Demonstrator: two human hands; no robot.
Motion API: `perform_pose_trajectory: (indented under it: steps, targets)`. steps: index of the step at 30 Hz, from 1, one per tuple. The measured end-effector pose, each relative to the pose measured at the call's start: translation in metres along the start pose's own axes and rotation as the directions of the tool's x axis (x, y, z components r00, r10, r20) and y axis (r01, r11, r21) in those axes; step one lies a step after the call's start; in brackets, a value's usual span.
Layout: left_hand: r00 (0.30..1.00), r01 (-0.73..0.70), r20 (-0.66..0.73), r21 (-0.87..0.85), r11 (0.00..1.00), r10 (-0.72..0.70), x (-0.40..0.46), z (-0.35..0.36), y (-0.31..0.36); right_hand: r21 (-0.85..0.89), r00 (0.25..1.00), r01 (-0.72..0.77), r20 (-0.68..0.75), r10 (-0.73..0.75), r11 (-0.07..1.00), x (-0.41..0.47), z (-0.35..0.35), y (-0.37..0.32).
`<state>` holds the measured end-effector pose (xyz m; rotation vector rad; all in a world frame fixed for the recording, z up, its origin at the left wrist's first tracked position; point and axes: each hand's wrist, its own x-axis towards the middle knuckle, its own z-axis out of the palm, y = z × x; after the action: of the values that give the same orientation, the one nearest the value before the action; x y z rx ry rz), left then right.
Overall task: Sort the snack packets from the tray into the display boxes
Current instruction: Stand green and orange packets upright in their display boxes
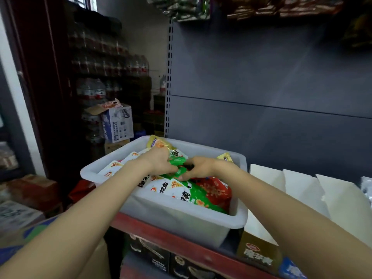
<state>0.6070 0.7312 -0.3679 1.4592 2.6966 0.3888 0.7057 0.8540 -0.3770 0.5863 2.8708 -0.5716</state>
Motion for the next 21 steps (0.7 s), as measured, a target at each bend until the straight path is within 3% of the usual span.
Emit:
perform_pose_trajectory:
  steps: [2, 4, 6, 8, 11, 16, 21]
  targets:
    - [0.993, -0.046, -0.114, -0.041, 0.998, 0.041, -0.005, -0.003, 0.002, 0.080, 0.997, -0.002, -0.074, 0.008, 0.997, -0.005, -0.001, 0.002]
    - [0.966, -0.089, -0.248, -0.062, 0.994, 0.071, -0.009, -0.005, 0.004, 0.290, 0.972, 0.042, -0.233, 0.028, 0.956, -0.014, -0.004, 0.000]
    - [0.922, -0.180, -0.366, -0.121, 0.976, 0.125, -0.015, -0.003, 0.008, 0.621, 0.947, 0.082, -0.292, 0.133, 0.780, -0.025, -0.005, -0.002]
    - [0.898, -0.294, -0.397, -0.218, 0.930, 0.191, -0.023, 0.000, 0.017, 0.814, 0.955, 0.055, -0.212, 0.209, 0.578, -0.037, -0.007, 0.001]
    - [0.861, -0.431, -0.397, -0.240, 0.870, 0.317, -0.030, 0.005, 0.036, 0.920, 0.969, 0.053, -0.141, 0.202, 0.388, -0.060, -0.009, 0.009]
    - [0.862, -0.490, -0.320, -0.325, 0.809, 0.394, -0.041, 0.011, 0.070, 0.968, 0.935, 0.231, -0.250, 0.252, 0.102, -0.103, -0.020, 0.026]
    - [0.840, -0.537, -0.330, -0.384, 0.751, 0.431, -0.051, 0.013, 0.111, 0.925, 0.893, 0.344, -0.375, 0.250, 0.161, -0.150, -0.025, 0.046]
